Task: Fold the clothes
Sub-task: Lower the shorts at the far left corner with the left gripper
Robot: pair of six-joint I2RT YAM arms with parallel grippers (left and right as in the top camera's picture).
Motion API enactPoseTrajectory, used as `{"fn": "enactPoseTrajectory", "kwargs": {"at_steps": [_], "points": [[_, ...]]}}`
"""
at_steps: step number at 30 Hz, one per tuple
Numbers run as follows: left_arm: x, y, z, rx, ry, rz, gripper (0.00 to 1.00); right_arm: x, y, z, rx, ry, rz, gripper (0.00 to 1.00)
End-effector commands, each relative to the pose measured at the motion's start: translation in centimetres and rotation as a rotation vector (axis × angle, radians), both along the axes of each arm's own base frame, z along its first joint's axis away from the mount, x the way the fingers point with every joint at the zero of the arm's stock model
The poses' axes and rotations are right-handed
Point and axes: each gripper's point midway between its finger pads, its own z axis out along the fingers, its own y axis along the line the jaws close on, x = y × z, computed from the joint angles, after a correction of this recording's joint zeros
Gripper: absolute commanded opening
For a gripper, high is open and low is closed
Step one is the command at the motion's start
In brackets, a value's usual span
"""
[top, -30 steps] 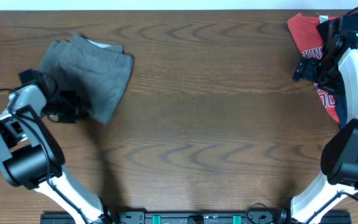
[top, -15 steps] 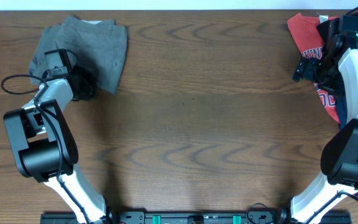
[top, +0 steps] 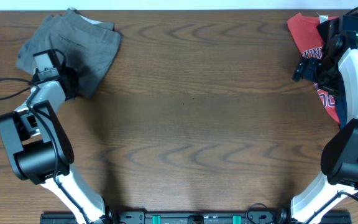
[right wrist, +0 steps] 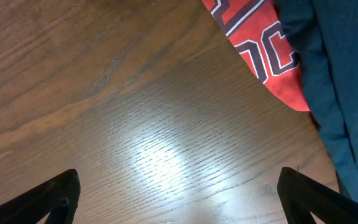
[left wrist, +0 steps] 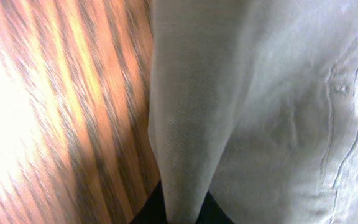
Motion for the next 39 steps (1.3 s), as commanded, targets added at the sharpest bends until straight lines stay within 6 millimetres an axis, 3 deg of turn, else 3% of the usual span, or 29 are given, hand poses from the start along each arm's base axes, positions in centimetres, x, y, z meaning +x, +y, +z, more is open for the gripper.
{"fn": "enactPoseTrajectory", "kwargs": {"at_steps": [1,5,12,16,21,29,35,39], "points": [[-0.1,0.2,-1.2,-0.016,0.013,0.040,0.08,0.2,-0.1,0.1,0.001,-0.006,-0.014,0.99],[0.8,-2.9,-2.5,-0.135,-0.001,0.063,0.06,0.2,-0.1,0.1,0.001,-0.006,-0.014,0.99],[3.3,-9.5,-3.2,-0.135,-0.035,-0.080,0.06,0.2,-0.1,0.1,0.001,-0.006,-0.014,0.99],[4.8,-10.0,-2.1,-0.062,-0.097,-0.078,0.07,0.2,-0.1,0.1,0.001,-0.006,-0.014,0.99],[5.8,-9.2,-1.6,-0.024,-0.147,-0.060,0.06,0.2,-0.1,0.1,0.001,-0.006,-0.014,0.99],[4.5,-5.6,-4.1,0.060,-0.076,-0.018,0.06,0.2,-0.1,0.1,0.001,-0.006,-0.014,0.99],[1.8,-0.7,-5.2,0.051,-0.003,0.081,0.06,0.2,-0.1,0.1,0.001,-0.006,-0.014,0.99],[-1.8,4.4,-5.8,0.038,0.075,0.183,0.06,0.2,-0.1,0.1,0.001,-0.006,-0.014,0.99]]}}
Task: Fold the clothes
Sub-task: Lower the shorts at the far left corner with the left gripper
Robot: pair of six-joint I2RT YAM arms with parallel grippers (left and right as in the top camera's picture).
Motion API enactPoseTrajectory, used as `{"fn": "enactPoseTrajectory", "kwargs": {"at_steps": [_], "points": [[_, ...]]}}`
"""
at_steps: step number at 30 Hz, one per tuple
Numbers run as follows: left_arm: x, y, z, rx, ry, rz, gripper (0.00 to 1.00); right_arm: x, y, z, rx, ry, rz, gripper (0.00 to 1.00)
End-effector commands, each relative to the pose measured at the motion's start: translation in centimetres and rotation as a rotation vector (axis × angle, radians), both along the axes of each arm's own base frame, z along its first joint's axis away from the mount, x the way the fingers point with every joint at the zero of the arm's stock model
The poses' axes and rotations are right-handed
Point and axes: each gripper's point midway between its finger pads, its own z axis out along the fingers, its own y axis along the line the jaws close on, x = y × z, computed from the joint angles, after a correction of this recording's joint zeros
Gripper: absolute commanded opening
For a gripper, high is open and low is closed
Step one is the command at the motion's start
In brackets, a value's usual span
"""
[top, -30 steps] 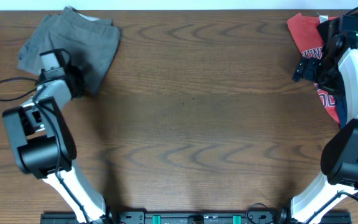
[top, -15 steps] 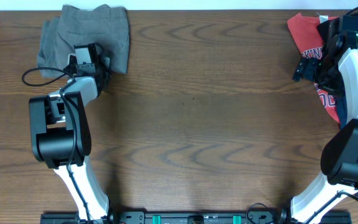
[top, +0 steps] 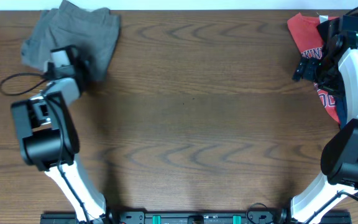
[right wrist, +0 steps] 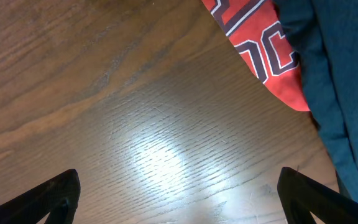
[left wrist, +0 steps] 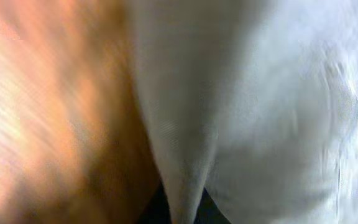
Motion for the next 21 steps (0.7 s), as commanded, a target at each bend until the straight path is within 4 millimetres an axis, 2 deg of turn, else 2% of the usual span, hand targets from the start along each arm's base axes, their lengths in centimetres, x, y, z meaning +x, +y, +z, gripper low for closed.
{"fn": "enactPoseTrajectory", "kwargs": {"at_steps": [1,2,5,9,11,16,18,21], "points": [[-6.1,5.9,-4.2,0.020,0.182,0.130,0.06,0.2,-0.1,0.1,0.001,-0.006,-0.014,0.99],[-7.3,7.3,-4.3,0.010,0.205,0.163,0.06,0.2,-0.1,0.1,0.001,-0.006,-0.014,0.99],[-9.3,9.7,-4.2,-0.016,0.218,0.211,0.06,0.2,-0.1,0.1,0.001,-0.006,-0.014,0.99],[-9.7,10.5,-4.1,-0.094,0.173,0.201,0.06,0.2,-0.1,0.1,0.001,-0.006,-0.014,0.99],[-8.9,10.4,-3.8,-0.100,0.141,0.183,0.06,0.2,-0.1,0.1,0.001,-0.006,-0.014,0.99],[-4.8,7.5,-2.3,-0.073,0.034,0.045,0.06,0.2,-0.1,0.1,0.001,-0.006,-0.014,0.99],[-3.0,5.5,-1.7,-0.026,0.007,-0.052,0.06,0.2,-0.1,0.1,0.001,-0.006,-0.014,0.99],[-1.3,2.5,-1.7,0.017,0.000,-0.160,0.06,0.2,-0.1,0.1,0.001,-0.006,-0.014,0.99]]}}
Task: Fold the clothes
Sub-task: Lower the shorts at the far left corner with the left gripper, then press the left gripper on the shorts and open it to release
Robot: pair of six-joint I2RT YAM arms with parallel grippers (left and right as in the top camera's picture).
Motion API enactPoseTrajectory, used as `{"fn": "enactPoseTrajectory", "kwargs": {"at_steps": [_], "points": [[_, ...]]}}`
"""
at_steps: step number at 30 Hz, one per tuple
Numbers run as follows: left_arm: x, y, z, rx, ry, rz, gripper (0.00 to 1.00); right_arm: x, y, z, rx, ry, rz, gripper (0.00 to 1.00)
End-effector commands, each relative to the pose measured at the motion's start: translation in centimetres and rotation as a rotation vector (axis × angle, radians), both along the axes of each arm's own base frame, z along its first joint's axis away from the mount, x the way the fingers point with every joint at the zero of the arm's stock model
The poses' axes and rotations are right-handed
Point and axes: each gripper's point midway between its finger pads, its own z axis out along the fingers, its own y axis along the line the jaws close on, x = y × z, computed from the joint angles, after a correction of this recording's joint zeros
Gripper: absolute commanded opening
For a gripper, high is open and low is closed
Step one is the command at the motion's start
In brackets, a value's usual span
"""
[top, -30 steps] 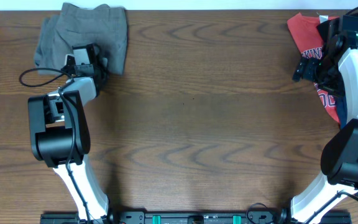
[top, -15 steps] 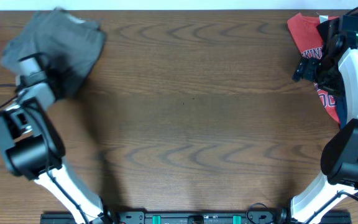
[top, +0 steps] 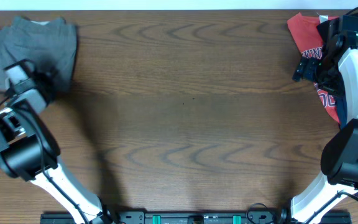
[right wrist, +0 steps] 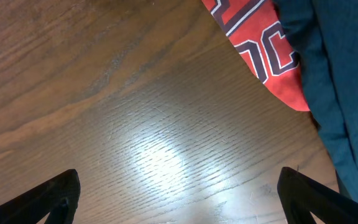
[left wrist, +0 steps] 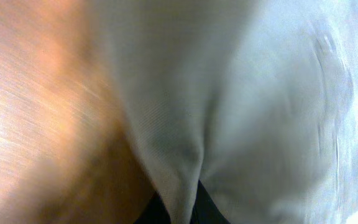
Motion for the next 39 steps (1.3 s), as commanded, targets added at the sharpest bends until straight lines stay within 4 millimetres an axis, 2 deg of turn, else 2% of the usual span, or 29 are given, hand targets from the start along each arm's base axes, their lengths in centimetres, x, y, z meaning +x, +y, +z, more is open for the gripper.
{"fn": "enactPoseTrajectory", "kwargs": {"at_steps": [1,5,8,13,17,23,31,39], "points": [[1.2,-5.8,-2.5,0.013,0.052,-0.205,0.06,0.2,-0.1,0.1,0.001,-0.006,-0.014,0.99],[1.6,-8.6,-3.0,0.052,0.090,-0.319,0.06,0.2,-0.1,0.1,0.001,-0.006,-0.014,0.99],[0.6,-9.2,-3.8,0.058,0.144,-0.370,0.06,0.2,-0.1,0.1,0.001,-0.006,-0.014,0.99],[-2.2,-8.0,-5.2,0.051,0.254,-0.408,0.06,0.2,-0.1,0.1,0.001,-0.006,-0.014,0.99],[-2.9,-6.1,-5.2,0.058,0.259,-0.383,0.06,0.2,-0.1,0.1,0.001,-0.006,-0.014,0.99],[-0.7,-4.7,-3.6,0.138,0.159,-0.378,0.06,0.2,-0.1,0.1,0.001,-0.006,-0.014,0.99],[2.6,-5.7,-1.4,0.209,0.032,-0.386,0.07,0.2,-0.1,0.1,0.001,-0.006,-0.014,0.99],[4.1,-4.9,-0.3,0.272,-0.010,-0.357,0.06,0.2,-0.1,0.1,0.001,-0.006,-0.014,0.99]]}}
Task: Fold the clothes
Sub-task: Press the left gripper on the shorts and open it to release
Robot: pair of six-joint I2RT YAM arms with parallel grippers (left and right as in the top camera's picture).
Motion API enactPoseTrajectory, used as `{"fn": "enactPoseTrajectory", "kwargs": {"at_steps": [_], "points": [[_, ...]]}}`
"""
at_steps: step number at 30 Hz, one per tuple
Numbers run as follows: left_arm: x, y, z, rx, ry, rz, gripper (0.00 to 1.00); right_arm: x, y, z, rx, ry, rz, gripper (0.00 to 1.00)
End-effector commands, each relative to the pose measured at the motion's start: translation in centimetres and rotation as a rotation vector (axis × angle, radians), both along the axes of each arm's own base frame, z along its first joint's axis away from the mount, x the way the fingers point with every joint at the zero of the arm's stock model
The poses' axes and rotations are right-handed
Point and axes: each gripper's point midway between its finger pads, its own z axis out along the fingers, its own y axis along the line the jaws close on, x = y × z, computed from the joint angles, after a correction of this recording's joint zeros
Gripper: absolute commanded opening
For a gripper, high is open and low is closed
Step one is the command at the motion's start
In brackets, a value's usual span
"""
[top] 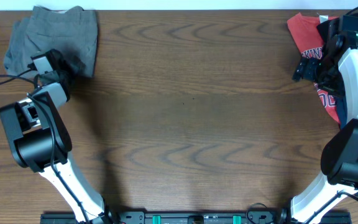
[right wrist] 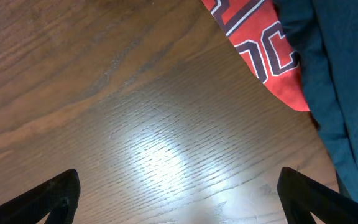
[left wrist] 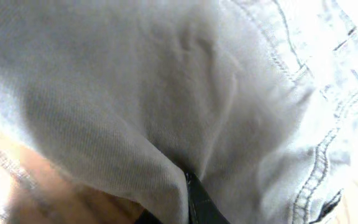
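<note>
Grey folded shorts [top: 55, 37] lie at the table's far left corner. My left gripper [top: 64, 73] sits at their front edge, shut on a fold of the grey cloth [left wrist: 166, 112], which fills the left wrist view. A red printed shirt [top: 306, 37] and a dark blue garment [right wrist: 340, 81] lie piled at the far right. My right gripper [top: 302, 70] hangs beside that pile, open, its fingertips [right wrist: 55, 193] wide apart over bare wood.
The brown wooden table [top: 191, 112] spans the overhead view. A black cable [top: 2, 79] loops off the left arm near the left edge. The arm bases [top: 197, 218] stand along the front edge.
My left gripper, still shut on the grey shorts, has moved to the right. The shorts have shifted with it from the far left corner toward the right. The right arm is unchanged.
The grey shorts lay at the far left with my left gripper shut on their edge. They were then further back, then at the extreme left corner, and now slightly right again. My right gripper stayed open beside the red and blue pile throughout.
</note>
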Motion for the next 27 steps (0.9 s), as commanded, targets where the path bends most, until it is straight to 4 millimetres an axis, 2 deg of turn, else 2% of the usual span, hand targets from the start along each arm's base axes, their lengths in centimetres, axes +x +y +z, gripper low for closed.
{"fn": "enactPoseTrajectory", "kwargs": {"at_steps": [1,4,9,15,16,17,18,21,23,27], "points": [[0.1,0.7,-1.2,0.022,0.020,0.018,0.06,0.2,-0.1,0.1,0.001,-0.007,-0.014,0.99],[0.7,0.8,-2.0,0.015,0.024,0.012,0.06,0.2,-0.1,0.1,0.001,-0.007,-0.014,0.99],[2.4,-0.3,-3.1,-0.041,0.007,-0.055,0.06,0.2,-0.1,0.1,0.001,-0.007,-0.014,0.99],[3.0,-0.3,-3.0,-0.046,0.001,-0.063,0.08,0.2,-0.1,0.1,0.001,-0.007,-0.014,0.99],[2.9,-0.3,-3.0,-0.048,0.003,-0.063,0.24,0.2,-0.1,0.1,0.001,-0.007,-0.014,0.99],[2.7,-0.3,-3.2,-0.051,0.013,-0.063,0.34,0.2,-0.1,0.1,0.001,-0.007,-0.014,0.99],[2.6,-0.3,-3.4,-0.055,0.022,-0.062,0.36,0.2,-0.1,0.1,0.001,-0.007,-0.014,0.99],[1.8,-0.2,-3.9,-0.071,0.058,-0.054,0.55,0.2,-0.1,0.1,0.001,-0.007,-0.014,0.99],[1.2,0.0,-3.8,-0.081,0.082,-0.046,0.61,0.2,-0.1,0.1,0.001,-0.007,-0.014,0.99],[0.0,0.7,-2.1,-0.095,0.112,-0.025,0.70,0.2,-0.1,0.1,0.001,-0.007,-0.014,0.99]]}}
